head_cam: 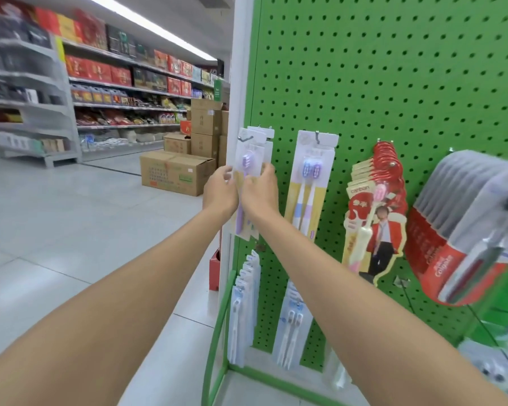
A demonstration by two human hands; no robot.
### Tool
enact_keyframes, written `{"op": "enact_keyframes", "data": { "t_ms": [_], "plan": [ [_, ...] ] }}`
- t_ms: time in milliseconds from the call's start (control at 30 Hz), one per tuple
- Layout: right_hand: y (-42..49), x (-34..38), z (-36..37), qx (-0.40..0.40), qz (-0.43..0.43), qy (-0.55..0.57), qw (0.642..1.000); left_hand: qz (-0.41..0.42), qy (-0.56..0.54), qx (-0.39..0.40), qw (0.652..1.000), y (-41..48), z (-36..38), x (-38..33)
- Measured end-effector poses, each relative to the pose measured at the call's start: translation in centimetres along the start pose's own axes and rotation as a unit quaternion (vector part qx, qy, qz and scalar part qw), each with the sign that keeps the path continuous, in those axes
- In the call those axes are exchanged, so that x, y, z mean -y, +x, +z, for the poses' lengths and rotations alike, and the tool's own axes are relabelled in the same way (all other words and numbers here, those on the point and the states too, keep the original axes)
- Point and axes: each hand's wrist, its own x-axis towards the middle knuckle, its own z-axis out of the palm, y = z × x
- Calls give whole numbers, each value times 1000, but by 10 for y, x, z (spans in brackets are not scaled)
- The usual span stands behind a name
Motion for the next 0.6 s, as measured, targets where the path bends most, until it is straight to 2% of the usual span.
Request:
{"op": "enact_keyframes", "data": {
  "t_ms": [100, 333, 467, 600],
  "plan": [
    [9, 2, 8, -53, 20, -21, 998, 11, 6, -27, 1000, 5, -1, -3],
    [18, 8, 4, -104, 11, -24, 994, 11, 22, -46, 999, 13, -6, -7],
    [16, 8, 4, -74, -39, -58, 995, -3, -7, -32, 999, 5, -8, -7],
    [8, -1, 8, -15, -6, -73, 997, -29, -18, -61, 998, -13, -10, 0]
  ]
}}
